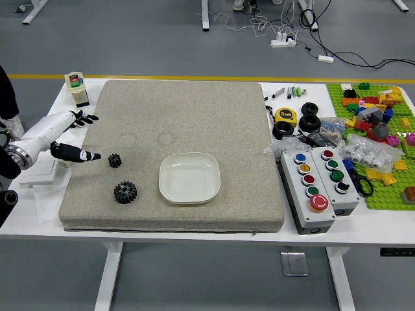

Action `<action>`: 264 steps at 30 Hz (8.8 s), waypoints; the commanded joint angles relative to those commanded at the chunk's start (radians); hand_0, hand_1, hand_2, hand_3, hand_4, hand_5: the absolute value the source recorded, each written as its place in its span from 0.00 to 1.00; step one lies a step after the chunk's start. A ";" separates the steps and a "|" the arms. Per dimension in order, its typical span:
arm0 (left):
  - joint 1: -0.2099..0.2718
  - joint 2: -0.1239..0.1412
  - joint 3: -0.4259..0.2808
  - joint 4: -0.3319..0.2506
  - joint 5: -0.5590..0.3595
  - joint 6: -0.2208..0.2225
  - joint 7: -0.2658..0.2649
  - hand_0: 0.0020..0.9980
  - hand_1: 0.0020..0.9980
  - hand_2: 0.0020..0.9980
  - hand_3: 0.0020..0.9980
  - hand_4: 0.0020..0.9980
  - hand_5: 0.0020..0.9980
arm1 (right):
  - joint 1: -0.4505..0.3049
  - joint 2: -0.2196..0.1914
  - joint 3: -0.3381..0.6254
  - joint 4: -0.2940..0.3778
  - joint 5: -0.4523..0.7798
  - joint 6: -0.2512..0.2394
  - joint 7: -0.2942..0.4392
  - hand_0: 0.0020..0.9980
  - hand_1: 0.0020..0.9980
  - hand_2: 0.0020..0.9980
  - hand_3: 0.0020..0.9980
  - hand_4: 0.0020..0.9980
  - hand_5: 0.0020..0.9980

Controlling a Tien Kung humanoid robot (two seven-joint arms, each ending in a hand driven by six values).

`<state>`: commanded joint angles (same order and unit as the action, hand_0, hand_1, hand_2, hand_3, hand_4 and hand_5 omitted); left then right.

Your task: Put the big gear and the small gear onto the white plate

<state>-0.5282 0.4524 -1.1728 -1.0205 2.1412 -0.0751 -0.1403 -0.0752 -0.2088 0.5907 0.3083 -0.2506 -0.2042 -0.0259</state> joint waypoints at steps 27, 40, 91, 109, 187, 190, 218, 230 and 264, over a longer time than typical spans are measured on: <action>-0.143 -0.069 0.206 0.162 0.070 0.002 -0.030 0.63 0.65 0.66 0.68 0.82 0.17 | 0.003 0.001 -0.016 0.000 0.008 0.001 0.001 0.77 0.81 0.85 0.80 0.95 0.80; -0.158 -0.096 0.246 0.218 0.047 0.021 -0.038 0.60 0.61 0.64 0.65 0.75 0.15 | 0.008 -0.001 -0.017 0.001 0.007 0.001 0.000 0.77 0.81 0.85 0.80 0.95 0.80; -0.151 -0.100 0.434 -0.196 -0.033 0.009 0.005 0.33 0.50 0.55 0.58 0.60 0.09 | 0.003 -0.002 -0.012 0.001 -0.005 0.001 0.001 0.77 0.81 0.85 0.80 0.95 0.80; -0.155 -0.103 0.482 -0.154 0.079 -0.050 -0.006 0.53 0.68 0.75 0.78 1.00 0.41 | 0.003 -0.004 -0.006 0.000 -0.009 0.001 0.002 0.77 0.81 0.84 0.79 0.95 0.80; 0.000 0.022 0.225 -0.244 0.128 -0.181 -0.005 0.31 0.42 0.47 0.54 0.03 0.00 | 0.006 -0.003 0.005 -0.001 -0.014 0.000 0.003 0.77 0.81 0.84 0.80 0.95 0.80; -0.018 0.007 0.226 -0.257 0.119 -0.177 -0.004 0.31 0.42 0.47 0.54 0.03 0.00 | 0.006 -0.003 0.006 -0.001 -0.014 0.000 0.003 0.77 0.81 0.84 0.80 0.95 0.80; -0.252 -0.223 0.470 0.027 0.095 0.025 -0.030 0.51 0.65 0.71 0.68 0.99 0.33 | 0.015 -0.008 -0.005 0.002 -0.009 -0.001 0.003 0.77 0.81 0.84 0.79 0.95 0.80; -0.270 -0.256 0.450 0.096 0.119 0.091 -0.024 0.62 0.73 0.84 0.82 1.00 0.39 | 0.016 -0.009 -0.005 0.002 -0.009 -0.001 0.004 0.77 0.81 0.84 0.79 0.95 0.80; 0.164 -0.161 -0.214 -0.239 -0.772 0.075 0.107 0.67 0.73 0.80 0.80 0.93 0.82 | -0.012 -0.003 0.000 -0.002 -0.014 -0.002 0.006 0.77 0.81 0.84 0.79 0.95 0.80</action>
<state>-0.3639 0.2914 -1.3868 -1.2593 1.3691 0.0004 -0.0338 -0.0869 -0.2121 0.5905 0.3066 -0.2644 -0.2064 -0.0199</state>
